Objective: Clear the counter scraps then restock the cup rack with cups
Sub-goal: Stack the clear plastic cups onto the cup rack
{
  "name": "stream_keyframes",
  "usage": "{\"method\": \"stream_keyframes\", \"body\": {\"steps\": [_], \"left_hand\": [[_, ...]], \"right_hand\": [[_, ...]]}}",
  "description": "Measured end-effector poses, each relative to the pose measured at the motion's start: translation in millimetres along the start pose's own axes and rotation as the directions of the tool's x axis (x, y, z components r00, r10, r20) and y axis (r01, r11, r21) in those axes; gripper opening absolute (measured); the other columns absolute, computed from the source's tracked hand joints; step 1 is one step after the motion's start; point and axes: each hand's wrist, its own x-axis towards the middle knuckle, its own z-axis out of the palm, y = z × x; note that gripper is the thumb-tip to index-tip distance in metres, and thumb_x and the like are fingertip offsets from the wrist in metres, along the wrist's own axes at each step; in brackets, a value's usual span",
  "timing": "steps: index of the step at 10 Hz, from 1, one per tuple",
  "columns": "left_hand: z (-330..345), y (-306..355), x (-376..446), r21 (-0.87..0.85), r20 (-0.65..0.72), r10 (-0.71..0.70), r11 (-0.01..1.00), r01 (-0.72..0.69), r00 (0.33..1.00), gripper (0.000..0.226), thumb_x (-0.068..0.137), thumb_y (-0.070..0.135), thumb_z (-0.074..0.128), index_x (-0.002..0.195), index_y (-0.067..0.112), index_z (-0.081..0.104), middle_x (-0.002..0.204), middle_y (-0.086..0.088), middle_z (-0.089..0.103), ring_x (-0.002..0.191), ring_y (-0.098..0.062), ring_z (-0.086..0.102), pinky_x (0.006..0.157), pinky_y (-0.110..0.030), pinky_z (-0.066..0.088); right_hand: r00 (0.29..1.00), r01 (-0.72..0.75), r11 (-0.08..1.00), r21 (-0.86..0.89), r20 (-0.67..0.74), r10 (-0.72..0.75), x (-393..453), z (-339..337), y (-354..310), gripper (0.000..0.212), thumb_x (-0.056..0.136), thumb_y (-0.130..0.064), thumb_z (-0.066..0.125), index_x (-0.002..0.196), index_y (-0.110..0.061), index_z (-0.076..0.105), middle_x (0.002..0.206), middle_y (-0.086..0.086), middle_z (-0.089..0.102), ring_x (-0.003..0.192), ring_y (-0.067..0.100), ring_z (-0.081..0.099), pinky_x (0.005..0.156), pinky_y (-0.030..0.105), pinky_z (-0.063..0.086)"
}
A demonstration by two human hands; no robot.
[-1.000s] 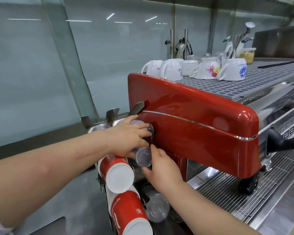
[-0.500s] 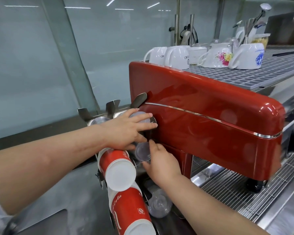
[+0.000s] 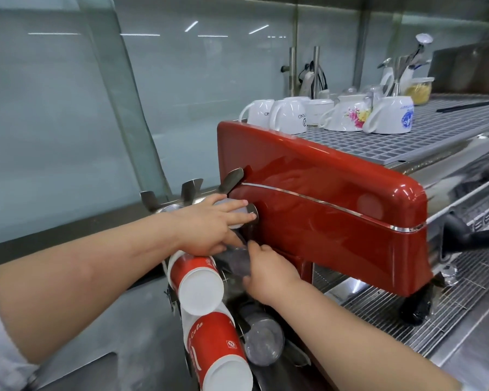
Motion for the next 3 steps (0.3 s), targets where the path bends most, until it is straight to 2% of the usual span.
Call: {"method": "stream_keyframes", "body": {"steps": [1, 2, 3], "left_hand": [[-14.4, 6.8, -4.8, -0.003, 0.086, -0.058, 0.998, 0.059, 0.995, 0.040, 0.093, 0.036, 0.049, 0.131, 0.047, 0.053, 0.163, 0.008, 0.016, 0.151, -0.019, 0.003, 0.119, -0.050, 0.010], [-33.6, 10.6, -10.3, -0.018, 0.162, -0.098, 0.995, 0.102, 0.982, 0.042, 0.092, 0.036, 0.049, 0.133, 0.044, 0.052, 0.159, 0.007, 0.025, 0.148, -0.017, 0.017, 0.115, -0.045, 0.021], [-54.3, 14.6, -20.8, -0.023, 0.213, -0.191, 0.980, 0.200, 0.958, 0.044, 0.092, 0.039, 0.048, 0.136, 0.041, 0.048, 0.156, 0.004, 0.032, 0.141, -0.020, 0.033, 0.109, -0.045, 0.033]], "right_hand": [[0.997, -0.019, 0.998, -0.060, 0.080, 0.024, -6.2, -14.6, -4.8, 0.062, 0.086, -0.031, 0.063, 0.139, -0.013, 0.036, 0.134, 0.014, 0.048, 0.120, 0.035, 0.055, 0.090, 0.039, 0.048], [0.988, 0.018, 0.985, -0.173, 0.153, 0.008, -14.5, -37.7, -12.9, 0.040, 0.087, -0.028, 0.057, 0.125, -0.014, 0.055, 0.123, 0.010, 0.061, 0.110, 0.033, 0.061, 0.085, 0.036, 0.050], [0.970, 0.132, 0.937, -0.323, 0.237, -0.055, -22.4, -62.2, -21.7, 0.034, 0.087, -0.034, 0.056, 0.112, -0.013, 0.065, 0.112, 0.009, 0.068, 0.100, 0.032, 0.065, 0.080, 0.034, 0.052]]}}
